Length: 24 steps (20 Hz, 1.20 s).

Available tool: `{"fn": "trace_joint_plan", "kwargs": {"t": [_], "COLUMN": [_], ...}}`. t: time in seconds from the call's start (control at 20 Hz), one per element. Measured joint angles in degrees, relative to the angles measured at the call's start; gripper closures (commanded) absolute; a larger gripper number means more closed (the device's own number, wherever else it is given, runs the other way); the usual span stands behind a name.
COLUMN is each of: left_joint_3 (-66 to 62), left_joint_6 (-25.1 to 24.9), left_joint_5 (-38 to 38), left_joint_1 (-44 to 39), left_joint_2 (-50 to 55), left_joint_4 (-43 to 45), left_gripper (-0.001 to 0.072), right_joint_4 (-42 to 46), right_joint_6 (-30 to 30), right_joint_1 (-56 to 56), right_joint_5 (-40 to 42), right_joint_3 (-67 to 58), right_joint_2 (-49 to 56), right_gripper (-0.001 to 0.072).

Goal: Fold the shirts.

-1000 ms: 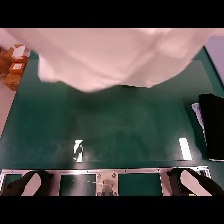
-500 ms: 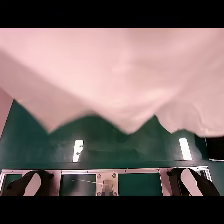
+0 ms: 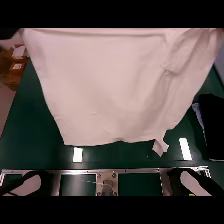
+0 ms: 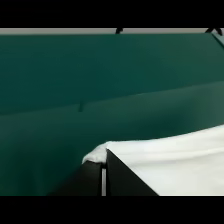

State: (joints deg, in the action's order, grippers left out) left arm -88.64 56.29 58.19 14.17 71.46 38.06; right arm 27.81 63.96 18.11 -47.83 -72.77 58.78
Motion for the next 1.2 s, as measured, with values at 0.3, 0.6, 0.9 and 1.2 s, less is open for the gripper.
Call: {"fn": "trace_joint_plan", "kwargs": {"t": [0.3,0.6,0.9,1.2], "left_joint_3": [1.8,0.4,-4.7,5.6], "left_joint_6": [-3.3,-4.2,4.8,12.1], "left_joint_5": [-10.5,-10.3,11.7,29.9], "left_joint_1": [-5.6,-4.8,5.2,9.2], "left_joint_2": [20.1,26.5,27.4,27.0], "left_joint_4": [-0.6,-1.0,3.1,10.1], "left_gripper": [0.0684,0.0015,0.0016,0.0016], "right_joint_4": [-2.1,-4.3,3.5,16.5], "right_joint_6": [-3.7,-4.2,-0.5,1.0], "right_joint_1": [-7.2,-4.6,11.3,25.2], "right_joint_5": [8.8,5.9,-15.9,-26.3], "right_joint_3": [1.2,-2.5,-2.3,9.7], "right_joint_2": [26.1,36.5,34.9,30.0], "right_gripper": [0.0639,0.0379,0.0378,0.0376]}}
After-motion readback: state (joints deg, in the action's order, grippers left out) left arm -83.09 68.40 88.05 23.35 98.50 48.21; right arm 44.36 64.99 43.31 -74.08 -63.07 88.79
